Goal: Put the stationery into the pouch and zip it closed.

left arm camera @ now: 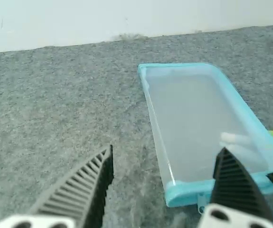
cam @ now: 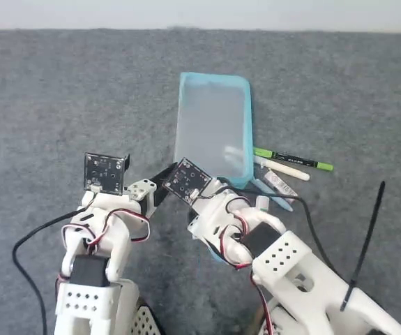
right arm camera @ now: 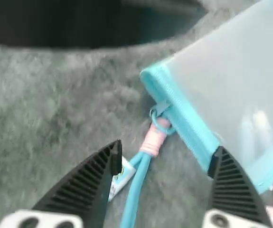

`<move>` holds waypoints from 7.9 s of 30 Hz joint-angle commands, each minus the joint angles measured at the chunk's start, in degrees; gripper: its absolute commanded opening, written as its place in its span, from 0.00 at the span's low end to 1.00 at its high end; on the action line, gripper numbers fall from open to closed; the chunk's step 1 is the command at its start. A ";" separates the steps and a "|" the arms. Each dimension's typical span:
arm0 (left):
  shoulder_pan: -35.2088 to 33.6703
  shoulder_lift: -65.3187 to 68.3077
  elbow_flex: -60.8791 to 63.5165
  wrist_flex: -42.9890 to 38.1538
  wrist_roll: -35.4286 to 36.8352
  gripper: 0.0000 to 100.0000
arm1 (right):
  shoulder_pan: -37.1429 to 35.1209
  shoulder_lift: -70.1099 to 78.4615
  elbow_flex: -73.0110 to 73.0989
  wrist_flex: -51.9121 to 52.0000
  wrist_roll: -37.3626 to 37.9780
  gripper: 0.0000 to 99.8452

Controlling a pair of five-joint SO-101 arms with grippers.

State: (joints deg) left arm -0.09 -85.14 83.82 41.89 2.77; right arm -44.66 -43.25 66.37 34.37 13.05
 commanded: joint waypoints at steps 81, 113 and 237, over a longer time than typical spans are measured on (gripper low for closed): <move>9.76 0.09 -3.12 8.09 -6.95 0.33 | 8.40 -8.84 -17.58 29.76 3.96 0.01; 8.18 -8.00 -4.70 15.12 -10.29 0.33 | 7.96 -8.84 -27.25 38.55 4.04 0.01; -2.46 -8.18 5.05 -2.37 -3.87 0.01 | 21.76 -9.36 -26.99 53.67 12.92 0.36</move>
State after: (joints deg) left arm -1.76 -92.53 92.53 41.45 -2.24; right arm -23.65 -50.55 40.44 85.45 27.03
